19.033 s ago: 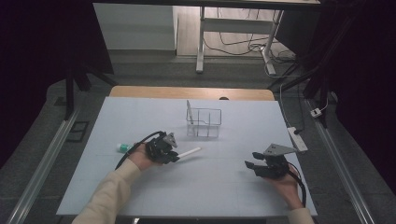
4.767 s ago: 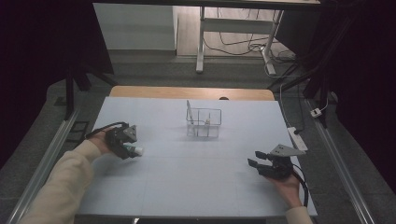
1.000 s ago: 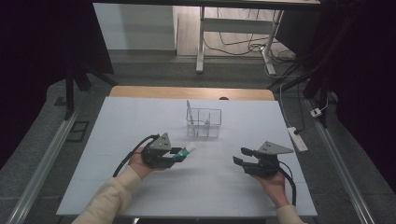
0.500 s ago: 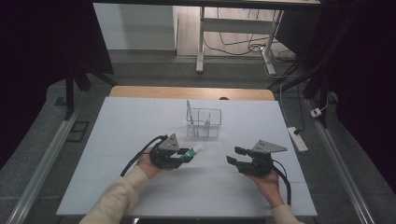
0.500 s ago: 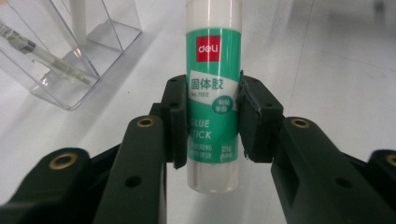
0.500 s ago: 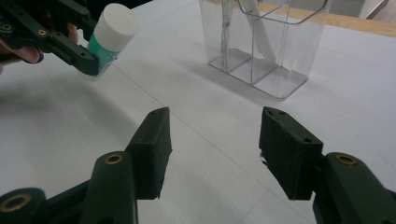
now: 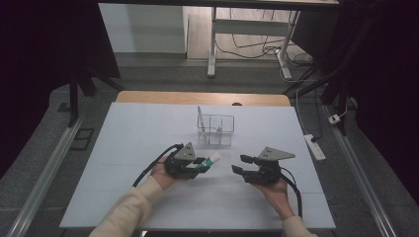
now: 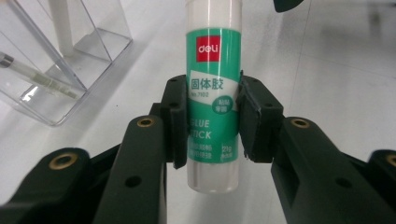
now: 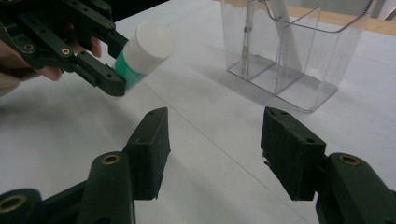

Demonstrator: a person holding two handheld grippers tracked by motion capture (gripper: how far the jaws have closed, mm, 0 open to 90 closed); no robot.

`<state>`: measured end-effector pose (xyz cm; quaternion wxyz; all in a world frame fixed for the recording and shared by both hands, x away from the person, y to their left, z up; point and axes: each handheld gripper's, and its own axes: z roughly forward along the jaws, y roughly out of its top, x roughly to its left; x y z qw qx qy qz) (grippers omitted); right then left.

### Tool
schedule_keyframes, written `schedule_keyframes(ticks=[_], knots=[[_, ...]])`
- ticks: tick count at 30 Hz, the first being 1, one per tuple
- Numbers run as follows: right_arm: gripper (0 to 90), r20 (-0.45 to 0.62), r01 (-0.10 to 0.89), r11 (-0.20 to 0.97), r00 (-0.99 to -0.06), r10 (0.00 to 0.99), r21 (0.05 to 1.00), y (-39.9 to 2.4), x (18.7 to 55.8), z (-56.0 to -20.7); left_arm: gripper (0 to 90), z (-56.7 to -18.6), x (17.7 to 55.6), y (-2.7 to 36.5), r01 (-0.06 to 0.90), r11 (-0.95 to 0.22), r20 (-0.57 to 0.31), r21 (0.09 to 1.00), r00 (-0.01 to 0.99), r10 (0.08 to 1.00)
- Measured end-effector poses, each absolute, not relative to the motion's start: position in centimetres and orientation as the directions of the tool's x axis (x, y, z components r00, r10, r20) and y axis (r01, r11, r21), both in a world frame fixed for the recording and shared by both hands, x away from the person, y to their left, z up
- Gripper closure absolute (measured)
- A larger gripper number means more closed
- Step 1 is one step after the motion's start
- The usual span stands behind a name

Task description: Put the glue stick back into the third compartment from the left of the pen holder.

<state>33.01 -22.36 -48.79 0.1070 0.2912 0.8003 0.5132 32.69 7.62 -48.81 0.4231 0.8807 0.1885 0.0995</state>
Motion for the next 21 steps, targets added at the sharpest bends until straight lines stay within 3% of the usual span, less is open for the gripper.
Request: schedule_keyframes(ticks=[21], knots=[[40.8, 0.185, 0.376, 0.288, -0.832, 0.522, 0.881, -19.2, 33.4, -49.1, 65.8, -49.5, 32.4, 5.7, 0.202, -0.593, 0.058, 0.779, 0.919, 0.39]])
